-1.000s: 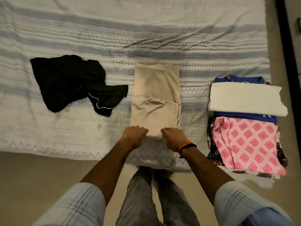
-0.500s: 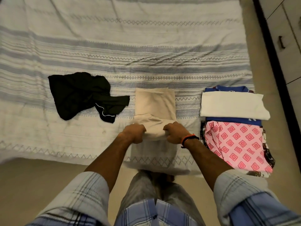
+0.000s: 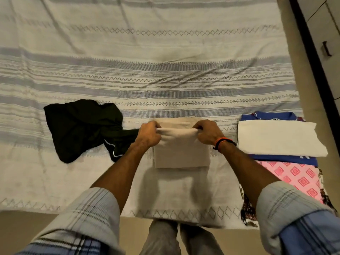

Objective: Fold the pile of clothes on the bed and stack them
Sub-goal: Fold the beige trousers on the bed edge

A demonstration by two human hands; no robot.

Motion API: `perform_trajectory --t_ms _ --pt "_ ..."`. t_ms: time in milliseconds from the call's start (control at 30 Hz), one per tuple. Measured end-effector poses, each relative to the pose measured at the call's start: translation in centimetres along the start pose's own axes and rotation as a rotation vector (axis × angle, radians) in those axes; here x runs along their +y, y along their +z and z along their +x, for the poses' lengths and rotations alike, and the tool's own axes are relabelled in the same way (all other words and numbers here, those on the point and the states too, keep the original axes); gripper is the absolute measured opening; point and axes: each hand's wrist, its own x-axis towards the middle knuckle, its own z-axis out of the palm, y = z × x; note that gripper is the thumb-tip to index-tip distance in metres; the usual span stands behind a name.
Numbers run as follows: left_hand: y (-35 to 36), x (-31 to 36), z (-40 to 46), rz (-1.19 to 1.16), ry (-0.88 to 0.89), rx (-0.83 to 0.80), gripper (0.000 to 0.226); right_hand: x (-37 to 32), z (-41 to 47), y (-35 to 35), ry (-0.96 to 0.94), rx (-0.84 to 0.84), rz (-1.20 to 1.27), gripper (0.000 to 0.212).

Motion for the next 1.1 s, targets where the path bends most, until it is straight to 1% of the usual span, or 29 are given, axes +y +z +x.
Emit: perform_trajectory --t_ms 67,133,167,200,333,400,467,567,667,733,900,1100 --pt "-0.2 0.6 3.1 -0.039 0.0 0.113 0.038 -0.5 3.2 -0.6 0.009 0.057 -0.03 0.044" --pt "0.4 0.7 5.3 0.038 0.054 0.256 0.041 -0.7 5.5 -0.5 -0.018 0.136 -0.147 0.056" --pt "1.0 0.5 5.8 0.072 0.084 0.282 0.045 -0.7 6.0 -0.1 -0.044 0.146 -0.209 0.06" --pt "1.9 0.3 6.5 0.1 0.114 0.26 0.05 -0.6 6.5 0.6 -0.07 0.131 -0.236 0.061" --pt "6.5 -1.6 6.7 0.277 0.197 -0.007 0.071 0.9 5.6 5.6 -0.141 -0.015 -0.245 0.053" --pt "8.8 -2.3 7.1 0.382 0.251 -0.057 0.082 2.0 5.5 7.8 -0.167 -0.039 -0.3 0.057" --pt "10.6 -2.9 7.7 0.452 0.305 -0.045 0.089 3.1 5.9 9.3 -0.181 -0.035 -0.349 0.067" --pt "12.2 -3.6 9.0 0.474 0.339 -0.008 0.095 4.4 7.1 10.8 -0.206 0.016 -0.372 0.072" --pt "13.2 -4.3 10.1 0.456 0.348 0.023 0.099 6.0 8.8 12.3 -0.197 0.102 -0.378 0.079" --pt "13.5 -4.9 10.6 0.419 0.358 0.045 0.101 6.9 9.5 12.9 -0.181 0.128 -0.371 0.083" --pt "14.6 -5.7 10.9 0.346 0.434 0.14 0.098 8.4 10.3 14.1 -0.258 0.217 -0.343 0.085" --pt "16.2 -6.8 12.2 0.324 0.479 0.244 0.094 9.8 11.7 15.9 -0.314 0.31 -0.33 0.085"
